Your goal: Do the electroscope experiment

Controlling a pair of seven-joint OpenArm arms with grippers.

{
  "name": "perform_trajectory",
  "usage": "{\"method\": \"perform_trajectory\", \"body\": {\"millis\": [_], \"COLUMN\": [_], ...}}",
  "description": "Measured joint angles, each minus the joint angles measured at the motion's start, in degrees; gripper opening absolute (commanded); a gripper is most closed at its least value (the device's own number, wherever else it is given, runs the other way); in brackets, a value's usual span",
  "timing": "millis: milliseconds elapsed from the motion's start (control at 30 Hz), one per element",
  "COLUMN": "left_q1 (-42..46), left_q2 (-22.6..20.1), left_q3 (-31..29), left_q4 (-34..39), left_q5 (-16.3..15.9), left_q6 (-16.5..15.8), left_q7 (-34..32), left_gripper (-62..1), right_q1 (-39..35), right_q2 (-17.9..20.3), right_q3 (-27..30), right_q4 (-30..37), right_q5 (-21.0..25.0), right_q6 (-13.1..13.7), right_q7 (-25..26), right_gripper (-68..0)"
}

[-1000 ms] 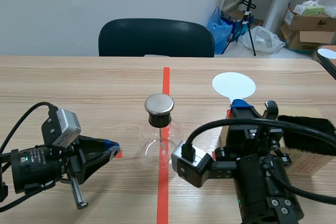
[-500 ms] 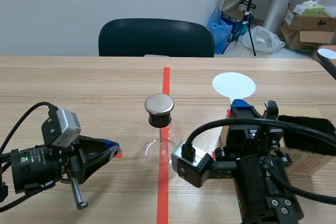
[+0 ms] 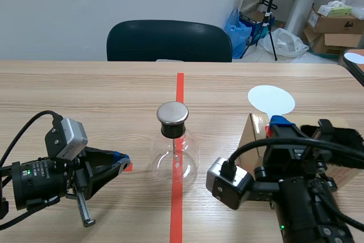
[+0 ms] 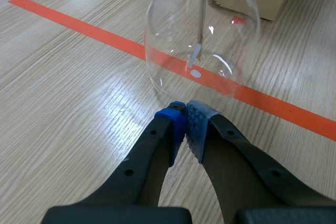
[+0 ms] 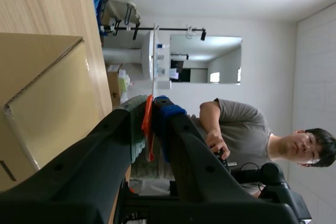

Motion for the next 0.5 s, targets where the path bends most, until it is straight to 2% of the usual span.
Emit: {"method": "perform_trajectory", "body": {"millis": [67,133,200,267,367,500], "left_q1": [0.1,1.2,4.2,8.5,15.7,26.3], "left_q2": [-0.1,-0.8,-1.9,-3.3,-5.6,-7.5], "left_q3": [0.0,-0.2,-1.6,-4.5,-9.7,-17.5], "left_q4": [0.2,1.5,4.9,10.1,19.1,32.2], "left_q5": [0.0,0.2,0.0,-0.1,0.1,-0.8], "left_q6": [-0.9,-2.5,-2.6,-2.6,-2.6,-2.6], "left_q7": [-0.2,-3.1,-6.8,-7.5,-7.4,-7.9], "left_gripper": [-57.7,-57.7,-57.7,-57.7,-57.7,-57.7], "right_q1": [-1.2,-2.2,-3.0,-4.0,-5.5,-6.5], "right_q2": [-1.6,-3.2,-4.6,-5.9,-7.8,-8.3], "right_q3": [3.0,5.7,7.9,9.7,12.4,14.6], "right_q4": [0.1,0.1,0.1,0.2,0.2,0.1], "right_q5": [0.0,0.0,0.0,0.0,0.0,0.6], "right_q6": [-1.4,-3.5,-6.2,-7.9,-7.5,-7.4], "right_q7": [3.8,7.3,10.8,14.0,17.6,21.9], "right_gripper": [-66.5,-66.5,-66.5,-66.5,-66.5,-66.5]}}
